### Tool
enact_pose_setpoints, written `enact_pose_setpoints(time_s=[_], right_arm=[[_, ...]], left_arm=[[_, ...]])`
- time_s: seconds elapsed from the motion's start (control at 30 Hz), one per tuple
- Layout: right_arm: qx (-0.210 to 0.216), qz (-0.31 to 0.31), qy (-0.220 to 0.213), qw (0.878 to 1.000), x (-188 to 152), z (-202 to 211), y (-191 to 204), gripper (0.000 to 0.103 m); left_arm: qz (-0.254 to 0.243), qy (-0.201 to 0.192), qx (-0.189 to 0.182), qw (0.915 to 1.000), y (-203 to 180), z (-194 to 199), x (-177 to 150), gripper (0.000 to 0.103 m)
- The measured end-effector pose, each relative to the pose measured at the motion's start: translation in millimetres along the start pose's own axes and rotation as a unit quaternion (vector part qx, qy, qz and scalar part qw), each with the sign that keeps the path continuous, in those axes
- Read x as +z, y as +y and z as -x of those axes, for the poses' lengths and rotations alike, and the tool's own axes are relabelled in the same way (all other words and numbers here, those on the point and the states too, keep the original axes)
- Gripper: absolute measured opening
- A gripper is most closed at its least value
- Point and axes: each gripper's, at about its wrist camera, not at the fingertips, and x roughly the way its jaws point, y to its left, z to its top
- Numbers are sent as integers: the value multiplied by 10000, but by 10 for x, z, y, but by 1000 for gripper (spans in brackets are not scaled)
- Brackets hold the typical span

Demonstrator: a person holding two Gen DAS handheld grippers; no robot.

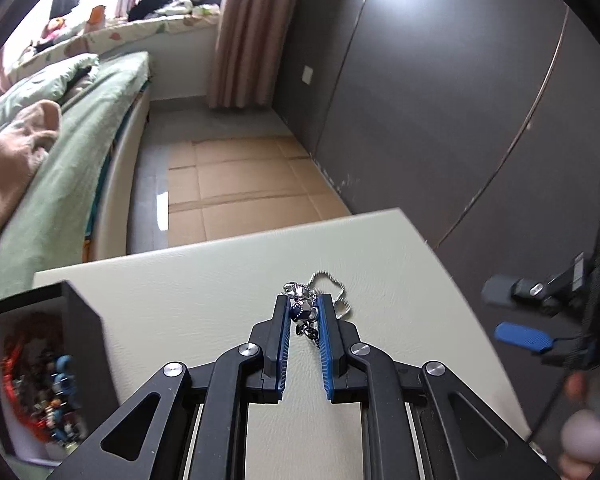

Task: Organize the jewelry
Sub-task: 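Lift the necklace and carry it over the black box with the left gripper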

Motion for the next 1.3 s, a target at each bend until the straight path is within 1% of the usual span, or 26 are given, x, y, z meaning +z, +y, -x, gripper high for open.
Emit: enact_pose_setpoints(time_s=[0.1,0.2,0.4,0.63,0.83,1.03,1.3], right_arm=[[-73,80,-5,9999,-43,34,-18,79],[-54,152,44,9999,-67,52,-41,79],[29,64,85,9999,-118,88,-116,79],[34,245,220,9995,-217,48,-52,79],[56,264,259,9993,-227,21,-29,79],[59,303,337,9990,-256,-35,24,79],[19,430,413,9982,-309,-90,96,79]], left_arm=[[30,-246,-5,9997,-4,261,21,14],[61,-467,-6,9989,-2,509,19,14],[161,-761,70,9969,53,947,95,14],[23,-1187,445,9919,104,1535,239,14],[-69,-1556,814,9844,145,1987,398,14],[-30,-1733,1039,9794,291,2211,496,14],[73,-1688,1299,9770,520,2147,530,14]])
